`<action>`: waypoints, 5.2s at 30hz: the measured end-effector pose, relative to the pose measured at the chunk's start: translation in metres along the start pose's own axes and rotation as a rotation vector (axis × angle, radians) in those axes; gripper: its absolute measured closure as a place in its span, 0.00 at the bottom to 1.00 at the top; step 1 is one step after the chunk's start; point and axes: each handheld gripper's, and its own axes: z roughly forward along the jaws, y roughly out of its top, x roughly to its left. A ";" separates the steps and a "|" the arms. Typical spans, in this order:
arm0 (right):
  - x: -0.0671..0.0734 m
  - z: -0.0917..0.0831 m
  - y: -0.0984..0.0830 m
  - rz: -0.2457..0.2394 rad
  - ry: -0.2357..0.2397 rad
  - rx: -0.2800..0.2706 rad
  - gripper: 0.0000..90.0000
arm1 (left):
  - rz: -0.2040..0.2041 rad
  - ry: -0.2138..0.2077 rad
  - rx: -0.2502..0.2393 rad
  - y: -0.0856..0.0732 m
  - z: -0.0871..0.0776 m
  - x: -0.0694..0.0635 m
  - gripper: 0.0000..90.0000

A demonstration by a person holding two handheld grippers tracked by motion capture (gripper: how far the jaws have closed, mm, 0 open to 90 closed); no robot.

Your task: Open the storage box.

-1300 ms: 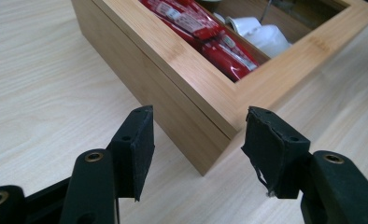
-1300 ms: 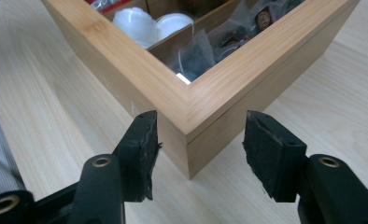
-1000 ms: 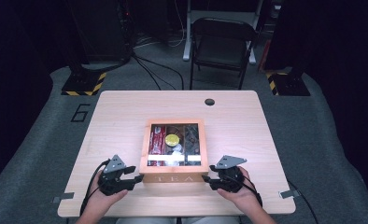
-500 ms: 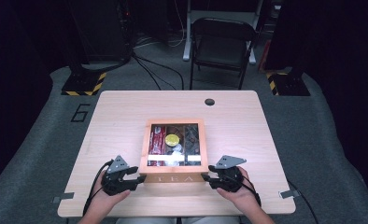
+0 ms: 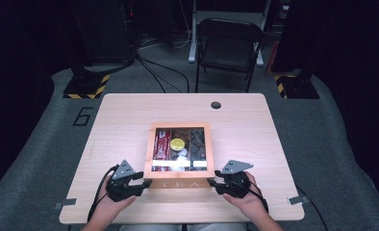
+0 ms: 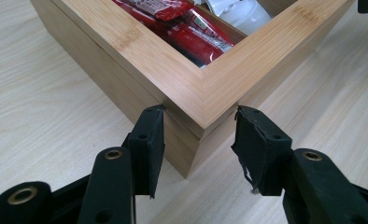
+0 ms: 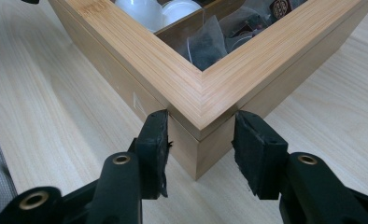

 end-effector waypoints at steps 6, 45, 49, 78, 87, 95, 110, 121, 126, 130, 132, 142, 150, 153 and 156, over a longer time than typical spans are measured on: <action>0.000 -0.002 0.001 0.003 0.002 -0.012 0.62 | -0.018 -0.013 -0.012 0.000 -0.002 0.000 0.60; -0.007 -0.031 0.042 0.034 -0.015 -0.078 0.63 | -0.084 -0.002 -0.078 0.044 -0.026 0.006 0.58; -0.009 -0.035 0.050 0.043 -0.017 -0.081 0.63 | -0.084 0.018 -0.083 0.051 -0.028 0.007 0.58; -0.022 -0.053 0.093 0.049 -0.026 -0.109 0.63 | -0.087 0.047 -0.129 0.089 -0.044 0.018 0.57; -0.023 -0.055 0.098 0.041 -0.032 -0.110 0.63 | -0.082 0.061 -0.135 0.094 -0.046 0.019 0.56; -0.024 -0.055 0.101 0.038 -0.033 -0.119 0.63 | -0.068 0.051 -0.142 0.098 -0.047 0.020 0.57; -0.030 -0.056 0.115 0.023 -0.055 -0.147 0.61 | -0.052 0.061 -0.151 0.116 -0.051 0.027 0.57; -0.042 -0.041 0.120 0.013 -0.106 -0.149 0.58 | -0.082 0.058 -0.187 0.130 -0.051 0.035 0.58; -0.047 -0.036 0.126 0.030 -0.116 -0.162 0.60 | -0.088 0.056 -0.189 0.134 -0.052 0.038 0.58; -0.049 -0.034 0.131 0.054 -0.130 -0.178 0.64 | -0.086 0.055 -0.189 0.138 -0.052 0.040 0.58; -0.052 -0.033 0.133 0.066 -0.124 -0.184 0.63 | -0.088 0.055 -0.197 0.138 -0.051 0.041 0.58; -0.055 -0.032 0.138 0.072 -0.128 -0.190 0.63 | -0.106 0.055 -0.205 0.139 -0.042 0.048 0.57; -0.057 -0.031 0.141 0.079 -0.129 -0.193 0.64 | -0.098 0.088 -0.215 0.142 -0.035 0.053 0.62; -0.059 -0.031 0.144 0.077 -0.133 -0.198 0.64 | -0.087 0.105 -0.225 0.143 -0.035 0.053 0.64; -0.060 -0.030 0.146 0.079 -0.136 -0.205 0.64 | -0.098 0.104 -0.232 0.146 -0.035 0.055 0.64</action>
